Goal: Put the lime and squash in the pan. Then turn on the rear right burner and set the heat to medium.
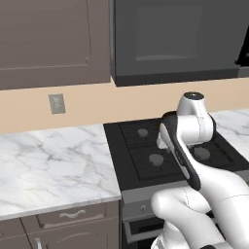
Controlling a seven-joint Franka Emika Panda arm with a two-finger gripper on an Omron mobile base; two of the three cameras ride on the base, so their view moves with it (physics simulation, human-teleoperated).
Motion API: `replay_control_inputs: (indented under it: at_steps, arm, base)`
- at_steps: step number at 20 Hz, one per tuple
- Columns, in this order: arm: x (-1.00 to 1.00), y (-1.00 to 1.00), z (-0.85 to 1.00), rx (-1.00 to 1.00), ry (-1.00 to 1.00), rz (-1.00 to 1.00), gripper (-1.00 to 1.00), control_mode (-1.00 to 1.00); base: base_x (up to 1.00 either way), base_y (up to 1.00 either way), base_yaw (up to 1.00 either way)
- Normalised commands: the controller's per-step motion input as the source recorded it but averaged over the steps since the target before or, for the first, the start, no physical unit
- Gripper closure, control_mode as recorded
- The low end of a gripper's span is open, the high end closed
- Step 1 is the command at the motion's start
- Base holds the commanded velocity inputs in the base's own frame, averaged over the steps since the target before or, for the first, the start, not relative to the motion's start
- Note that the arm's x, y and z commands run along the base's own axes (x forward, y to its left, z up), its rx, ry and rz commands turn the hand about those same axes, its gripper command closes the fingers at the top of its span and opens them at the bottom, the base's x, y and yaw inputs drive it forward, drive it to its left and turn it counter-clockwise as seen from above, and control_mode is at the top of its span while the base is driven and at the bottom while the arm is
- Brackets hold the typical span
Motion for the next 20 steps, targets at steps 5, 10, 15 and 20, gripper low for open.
replay_control_inputs:
  at_steps: [5,10,15,20]
  arm:
    - [0.00,0.00,0.00,0.00,0.00,0.00,-1.00,1.00]
    - [0.00,0.00,0.00,0.00,0.00,0.00,-1.00,1.00]
    - [0.00,0.00,0.00,0.00,0.00,0.00,-1.00,1.00]
    - [0.00,0.00,0.00,0.00,0.00,0.00,-1.00,1.00]
  base:
    - [0.21,0.20,-0.05]
    - [0.09,0.00,-0.02]
    - [0.11,-0.14,0.00]
    - [0.00,0.00,0.00]
